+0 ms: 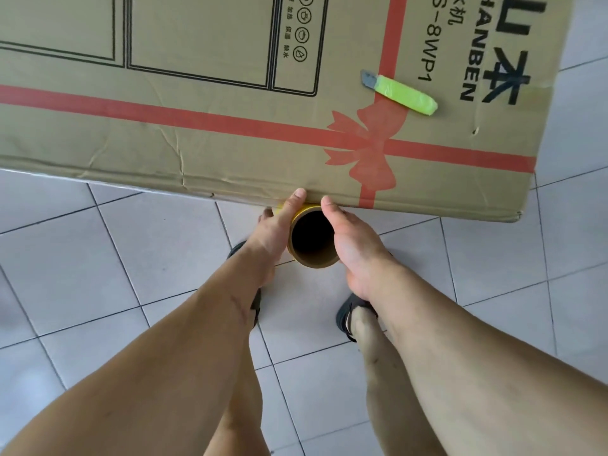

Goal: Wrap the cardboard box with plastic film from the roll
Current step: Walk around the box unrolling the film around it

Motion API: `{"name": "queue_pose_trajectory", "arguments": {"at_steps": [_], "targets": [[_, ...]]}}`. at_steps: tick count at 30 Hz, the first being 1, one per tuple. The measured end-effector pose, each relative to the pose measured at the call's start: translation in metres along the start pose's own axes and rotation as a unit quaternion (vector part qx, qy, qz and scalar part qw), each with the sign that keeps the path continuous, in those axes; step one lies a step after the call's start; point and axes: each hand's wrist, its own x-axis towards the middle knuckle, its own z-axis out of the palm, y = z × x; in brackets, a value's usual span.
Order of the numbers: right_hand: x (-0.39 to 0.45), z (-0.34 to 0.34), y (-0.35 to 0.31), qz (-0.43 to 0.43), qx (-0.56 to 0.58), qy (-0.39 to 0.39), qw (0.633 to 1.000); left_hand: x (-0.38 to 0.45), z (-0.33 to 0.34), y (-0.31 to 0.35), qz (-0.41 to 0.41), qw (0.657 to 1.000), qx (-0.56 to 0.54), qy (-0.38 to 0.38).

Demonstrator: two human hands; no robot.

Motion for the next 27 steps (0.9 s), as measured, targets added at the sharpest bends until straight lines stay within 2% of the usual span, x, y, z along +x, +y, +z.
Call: {"name": "queue_pose_trajectory", "arguments": {"at_steps": [3,7,9,13,15,19,22,25,27], "targets": [[-0.001,-0.006,0.005,0.002,0.016,-0.015,1.0,-0.005,0.007,0.005,-0.001,0.999,-0.009,-0.037],[0.002,-0.025,0.008,-0.025,-0.018,-0.003,1.0,-0.012,0.025,0.001,-0.027,0.997,-0.006,-0.072],[0.003,-0.034,0.007,-0.037,-0.032,0.006,0.999,-0.012,0.035,0.0,-0.035,0.997,0.011,-0.067],[0.005,-0.04,0.01,-0.013,-0.006,-0.029,0.999,0.001,0.041,-0.003,0.008,1.0,-0.016,0.003],[0.008,-0.042,0.016,-0.006,0.01,-0.036,0.999,0.0,0.042,-0.005,0.009,0.999,-0.025,-0.019],[0.009,-0.06,0.012,-0.038,-0.031,-0.024,0.999,-0.004,0.058,-0.015,-0.014,0.996,-0.042,-0.072],[0.014,-0.072,0.009,-0.05,-0.058,-0.016,0.997,-0.004,0.074,-0.017,-0.002,0.997,-0.063,-0.053],[0.015,-0.074,0.013,-0.031,-0.038,-0.019,0.999,0.0,0.08,-0.019,0.04,0.997,-0.063,0.009],[0.013,-0.075,0.014,-0.009,-0.005,-0.021,1.0,-0.003,0.082,-0.017,0.045,0.997,-0.057,0.002]]}}
